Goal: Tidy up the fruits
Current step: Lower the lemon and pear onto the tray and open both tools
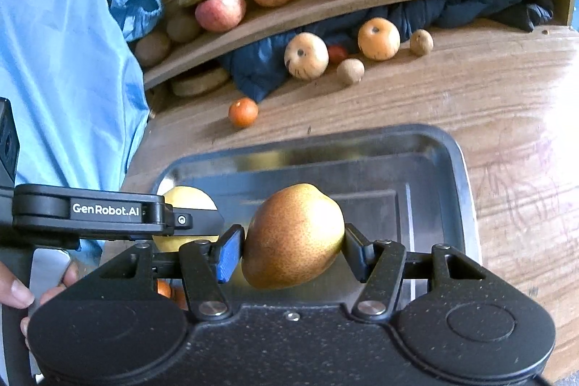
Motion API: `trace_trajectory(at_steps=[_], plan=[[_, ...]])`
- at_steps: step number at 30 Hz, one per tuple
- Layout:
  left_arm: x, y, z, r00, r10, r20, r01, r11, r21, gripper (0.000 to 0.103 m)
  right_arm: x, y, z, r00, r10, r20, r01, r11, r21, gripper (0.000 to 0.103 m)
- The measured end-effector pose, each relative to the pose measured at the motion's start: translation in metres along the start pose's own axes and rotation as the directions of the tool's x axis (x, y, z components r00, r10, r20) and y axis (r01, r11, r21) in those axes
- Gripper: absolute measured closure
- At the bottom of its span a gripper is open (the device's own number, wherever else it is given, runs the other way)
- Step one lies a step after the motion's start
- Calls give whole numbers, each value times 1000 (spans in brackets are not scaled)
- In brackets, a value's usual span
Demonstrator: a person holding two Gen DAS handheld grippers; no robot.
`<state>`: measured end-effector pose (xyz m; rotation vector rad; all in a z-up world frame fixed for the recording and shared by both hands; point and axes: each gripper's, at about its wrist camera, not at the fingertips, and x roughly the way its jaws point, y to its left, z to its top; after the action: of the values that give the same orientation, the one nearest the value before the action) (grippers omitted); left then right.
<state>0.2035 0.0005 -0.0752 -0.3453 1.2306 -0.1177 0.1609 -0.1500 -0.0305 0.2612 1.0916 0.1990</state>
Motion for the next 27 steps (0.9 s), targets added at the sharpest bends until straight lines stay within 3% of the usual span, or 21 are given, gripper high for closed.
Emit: trace_trajectory(at_steps=[14,27], plan=[[1,-1,-30,1000,21,-5,-21,1000,-14,42,-5,-5,-31,999,9,-49,-9,1000,-13,45],[-4,-2,-34,999,36,5,-35,999,-34,42,-12,-2,-33,997,37,-60,-40,998,-46,46]])
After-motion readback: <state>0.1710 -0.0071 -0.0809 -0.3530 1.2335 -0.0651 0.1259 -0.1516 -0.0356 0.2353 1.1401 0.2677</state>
